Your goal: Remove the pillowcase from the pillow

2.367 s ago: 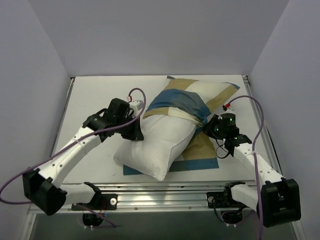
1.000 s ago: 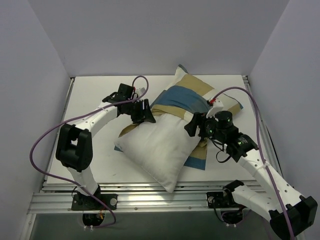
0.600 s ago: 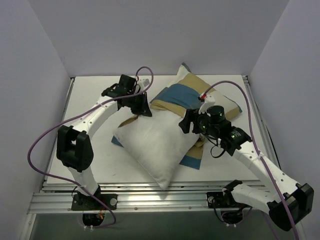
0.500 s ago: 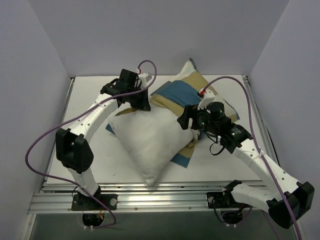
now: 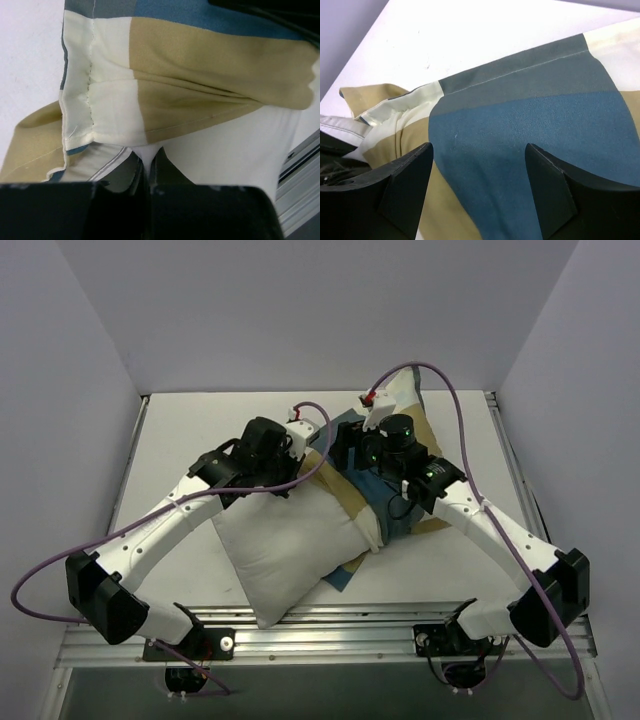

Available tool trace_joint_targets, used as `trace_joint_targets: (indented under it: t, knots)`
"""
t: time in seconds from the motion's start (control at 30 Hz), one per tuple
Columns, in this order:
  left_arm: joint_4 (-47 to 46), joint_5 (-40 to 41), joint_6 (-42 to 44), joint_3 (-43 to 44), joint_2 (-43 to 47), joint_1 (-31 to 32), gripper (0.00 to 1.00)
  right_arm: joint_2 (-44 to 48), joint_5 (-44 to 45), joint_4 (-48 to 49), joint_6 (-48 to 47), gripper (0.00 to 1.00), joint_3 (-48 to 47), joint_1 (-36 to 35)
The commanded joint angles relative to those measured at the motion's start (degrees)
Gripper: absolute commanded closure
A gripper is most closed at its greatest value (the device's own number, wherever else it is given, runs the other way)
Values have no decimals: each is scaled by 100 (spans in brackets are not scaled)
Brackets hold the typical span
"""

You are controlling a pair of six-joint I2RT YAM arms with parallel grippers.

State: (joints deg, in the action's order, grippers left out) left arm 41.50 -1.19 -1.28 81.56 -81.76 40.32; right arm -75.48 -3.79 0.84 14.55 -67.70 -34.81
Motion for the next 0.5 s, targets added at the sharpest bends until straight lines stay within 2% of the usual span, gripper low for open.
trace_joint_targets:
  t: [0.0,0.23,0.47]
  knots:
    - [-695,330,-57,-131,248,29,98,-379,-15,583,-215,31,-208,-157]
    - [-766,471,-57,-202,257,38,98,-494,-429,742,-470,30,55,-562]
    - [-854,427,-206,-246,318,38,98,-528,-342,768,-637,30,275,-632]
